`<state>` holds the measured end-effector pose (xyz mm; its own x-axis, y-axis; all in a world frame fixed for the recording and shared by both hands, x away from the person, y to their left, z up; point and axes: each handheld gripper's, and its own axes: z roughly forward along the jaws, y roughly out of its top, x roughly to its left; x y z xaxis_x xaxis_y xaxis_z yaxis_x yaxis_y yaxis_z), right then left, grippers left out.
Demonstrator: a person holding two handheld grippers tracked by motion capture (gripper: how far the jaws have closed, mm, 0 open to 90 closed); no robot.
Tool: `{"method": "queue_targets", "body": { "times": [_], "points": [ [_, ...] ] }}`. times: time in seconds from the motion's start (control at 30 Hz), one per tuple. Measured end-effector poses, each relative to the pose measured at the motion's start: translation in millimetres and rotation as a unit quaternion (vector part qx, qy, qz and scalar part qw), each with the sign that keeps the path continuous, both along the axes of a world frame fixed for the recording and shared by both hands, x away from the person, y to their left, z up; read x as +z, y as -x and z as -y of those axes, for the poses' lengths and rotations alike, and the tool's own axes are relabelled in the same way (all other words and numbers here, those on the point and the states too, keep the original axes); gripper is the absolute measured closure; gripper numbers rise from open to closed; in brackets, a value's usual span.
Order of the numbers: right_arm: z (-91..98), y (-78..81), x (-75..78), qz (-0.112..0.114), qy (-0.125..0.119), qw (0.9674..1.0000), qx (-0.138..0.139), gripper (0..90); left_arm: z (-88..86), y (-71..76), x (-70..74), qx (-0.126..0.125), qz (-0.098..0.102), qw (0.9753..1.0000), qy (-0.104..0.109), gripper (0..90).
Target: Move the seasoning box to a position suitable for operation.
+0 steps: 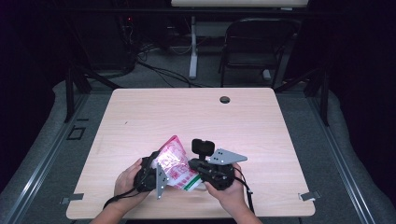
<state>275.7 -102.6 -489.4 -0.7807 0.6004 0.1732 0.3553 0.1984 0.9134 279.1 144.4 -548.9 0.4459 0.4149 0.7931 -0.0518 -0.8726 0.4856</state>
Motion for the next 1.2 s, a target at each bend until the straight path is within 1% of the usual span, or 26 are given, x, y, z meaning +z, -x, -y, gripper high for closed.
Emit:
{"method": "queue_targets", "body": {
  "times": [0.1,0.33,0.53,0.57,0.63,0.67,0.77,0.8,0.87,0.9,0.97,1.07,1.13,1.2],
  "points": [
    [-0.1,-0.4,-0.7,-0.001,0.002,1.0,0.0,90.0,-0.5,-1.1,-0.2,-0.001,0.003,1.0,-0.005,62.5],
    [-1.9,-0.2,-2.0,0.002,0.004,1.0,0.0,90.0,-2.3,-3.4,0.7,-0.008,0.019,0.9996,-0.021,62.5],
    [-2.5,0.1,-2.3,0.003,0.003,1.0,0.0,90.0,-2.8,-4.0,1.3,-0.009,0.028,0.9992,-0.027,62.5],
    [-2.3,0.2,-2.1,0.003,0.003,1.0,0.0,90.0,-2.9,-4.3,2.4,-0.011,0.036,0.9988,-0.033,62.5],
    [-2.2,0.5,-1.8,0.004,0.002,1.0,0.001,90.0,-2.9,-4.3,2.6,-0.011,0.038,0.9986,-0.035,62.5],
    [-2.1,0.6,-1.7,0.005,0.002,1.0,0.001,90.0,-3.1,-5.3,4.0,-0.014,0.049,0.9979,-0.039,62.5],
    [-1.9,0.8,-1.3,0.006,0.0,1.0,0.001,90.0,-3.3,-5.6,5.2,-0.016,0.053,0.9977,-0.041,62.5],
    [-1.8,1.0,-0.9,0.007,-0.001,1.0,0.001,90.0,-3.8,-5.9,5.6,-0.018,0.051,0.9975,-0.045,62.5],
    [-1.8,0.8,-0.4,0.007,-0.002,1.0,0.001,90.0,-4.6,-8.4,7.7,-0.027,0.058,0.9967,-0.05,62.6],
    [-1.8,0.7,-0.1,0.008,-0.002,1.0,0.001,90.0,-5.1,-9.2,8.9,-0.03,0.056,0.9966,-0.053,62.6],
    [-1.7,0.9,0.5,0.01,0.001,0.9999,0.001,90.0,-5.4,-10.0,10.4,-0.032,0.06,0.996,-0.057,62.6],
    [-1.6,1.2,1.0,0.011,0.0,0.9999,0.001,90.0,-5.2,-10.0,11.0,-0.031,0.061,0.996,-0.058,62.6],
    [-1.2,1.1,1.5,0.011,-0.003,0.9999,0.001,90.0,-5.3,-10.7,11.7,-0.034,0.069,0.9952,-0.061,62.6],
    [-1.3,1.2,1.6,0.011,-0.001,0.9999,0.001,90.0,-5.5,-10.7,11.4,-0.033,0.067,0.9953,-0.061,62.6]
  ]
}}
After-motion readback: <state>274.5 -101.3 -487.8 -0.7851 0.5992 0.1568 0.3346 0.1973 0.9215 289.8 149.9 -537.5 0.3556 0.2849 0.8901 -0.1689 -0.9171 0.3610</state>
